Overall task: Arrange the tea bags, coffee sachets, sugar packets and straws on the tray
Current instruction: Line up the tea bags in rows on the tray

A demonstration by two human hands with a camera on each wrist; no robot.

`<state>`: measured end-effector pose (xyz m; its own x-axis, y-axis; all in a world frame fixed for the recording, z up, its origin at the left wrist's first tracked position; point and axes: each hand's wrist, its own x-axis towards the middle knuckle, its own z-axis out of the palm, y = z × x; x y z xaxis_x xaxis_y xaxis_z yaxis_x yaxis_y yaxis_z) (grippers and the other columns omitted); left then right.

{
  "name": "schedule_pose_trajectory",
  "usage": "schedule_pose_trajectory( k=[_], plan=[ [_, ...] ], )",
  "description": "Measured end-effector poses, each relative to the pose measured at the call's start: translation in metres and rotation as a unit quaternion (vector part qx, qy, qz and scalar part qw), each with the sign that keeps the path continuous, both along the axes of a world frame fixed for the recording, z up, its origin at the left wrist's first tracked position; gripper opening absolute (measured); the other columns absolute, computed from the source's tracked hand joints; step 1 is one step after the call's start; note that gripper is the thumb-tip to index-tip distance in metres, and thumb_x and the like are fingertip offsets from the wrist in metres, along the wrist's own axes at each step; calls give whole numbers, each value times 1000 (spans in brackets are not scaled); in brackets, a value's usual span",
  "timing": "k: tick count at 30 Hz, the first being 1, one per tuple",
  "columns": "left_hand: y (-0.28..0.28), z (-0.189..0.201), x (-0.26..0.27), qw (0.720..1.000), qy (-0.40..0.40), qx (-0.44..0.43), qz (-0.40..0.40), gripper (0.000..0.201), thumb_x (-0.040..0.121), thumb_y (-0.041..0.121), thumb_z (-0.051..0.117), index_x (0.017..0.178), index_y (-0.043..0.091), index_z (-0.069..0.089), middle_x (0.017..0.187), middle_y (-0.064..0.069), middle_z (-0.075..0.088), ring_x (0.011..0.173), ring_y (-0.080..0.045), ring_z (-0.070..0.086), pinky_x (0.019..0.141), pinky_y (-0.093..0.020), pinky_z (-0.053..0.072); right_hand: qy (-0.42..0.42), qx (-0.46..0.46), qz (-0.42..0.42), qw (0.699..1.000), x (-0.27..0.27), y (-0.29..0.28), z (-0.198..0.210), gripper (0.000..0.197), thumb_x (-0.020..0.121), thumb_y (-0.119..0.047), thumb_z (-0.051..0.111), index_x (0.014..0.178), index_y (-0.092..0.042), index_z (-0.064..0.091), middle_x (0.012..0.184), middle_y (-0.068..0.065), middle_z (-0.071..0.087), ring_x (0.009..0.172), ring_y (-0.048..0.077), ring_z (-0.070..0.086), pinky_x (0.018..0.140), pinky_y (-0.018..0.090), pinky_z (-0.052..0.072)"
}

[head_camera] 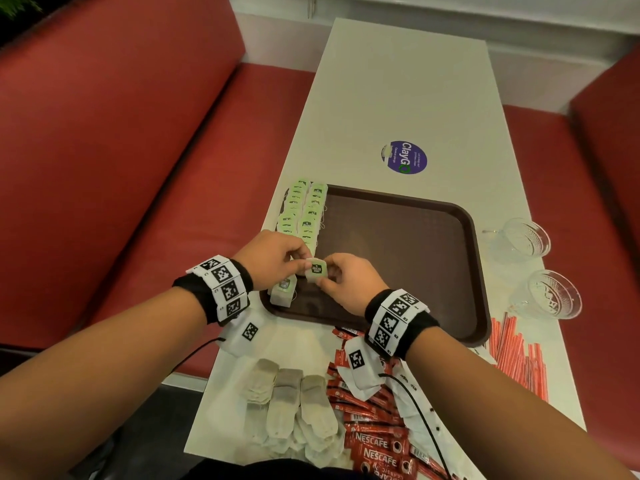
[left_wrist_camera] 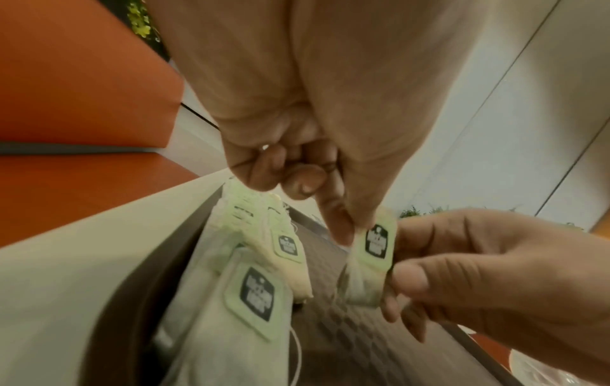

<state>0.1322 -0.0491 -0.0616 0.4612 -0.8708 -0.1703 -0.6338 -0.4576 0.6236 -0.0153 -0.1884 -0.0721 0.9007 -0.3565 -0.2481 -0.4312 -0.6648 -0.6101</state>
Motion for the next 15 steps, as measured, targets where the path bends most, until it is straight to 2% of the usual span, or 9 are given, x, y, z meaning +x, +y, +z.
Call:
schedule_pose_trajectory(
  k=[3, 5, 9, 13, 15],
  plan=[
    [-4, -4, 10, 997, -29, 73, 1, 9, 90, 35, 70, 87, 28, 72, 75, 14, 68, 73, -2, 63, 70, -21, 50, 49, -36, 14, 998, 3, -4, -6, 40, 94, -24, 58, 134, -18, 57, 117, 2, 57, 113, 23, 54, 97, 36, 47],
    [-9, -9, 15, 993, -49, 108, 8, 11, 91, 35, 68, 88, 26, 72, 77, 12, 68, 76, -7, 64, 74, -24, 52, 81, -49, 26, 995, 6, -5, -9, 46, 96, -22, 54, 141, -17, 52, 124, 7, 54, 121, 27, 47, 104, 41, 44],
    [-20, -15, 19, 988, -77, 124, 49, 14, 91, 36, 67, 92, 23, 71, 80, 11, 65, 84, -13, 64, 80, -30, 53, 117, -51, 49, 991, 13, -3, -12, 47, 96, -27, 53, 142, -19, 50, 126, 8, 53, 123, 31, 47, 105, 41, 44],
    [-24, -16, 18, 986, -79, 120, 80, 16, 88, 43, 69, 89, 27, 65, 82, 11, 64, 84, -13, 62, 78, -32, 53, 124, -57, 65, 989, 18, -3, -12, 44, 96, -29, 54, 139, -20, 54, 120, 10, 56, 116, 32, 53, 98, 39, 47],
    [-21, -11, 15, 983, -108, 128, 74, 19, 88, 46, 67, 89, 28, 61, 84, 9, 63, 84, -15, 61, 75, -32, 51, 123, -59, 74, 988, 20, -4, -12, 40, 97, -29, 54, 135, -19, 58, 117, 10, 59, 113, 31, 56, 94, 37, 48]
  ],
)
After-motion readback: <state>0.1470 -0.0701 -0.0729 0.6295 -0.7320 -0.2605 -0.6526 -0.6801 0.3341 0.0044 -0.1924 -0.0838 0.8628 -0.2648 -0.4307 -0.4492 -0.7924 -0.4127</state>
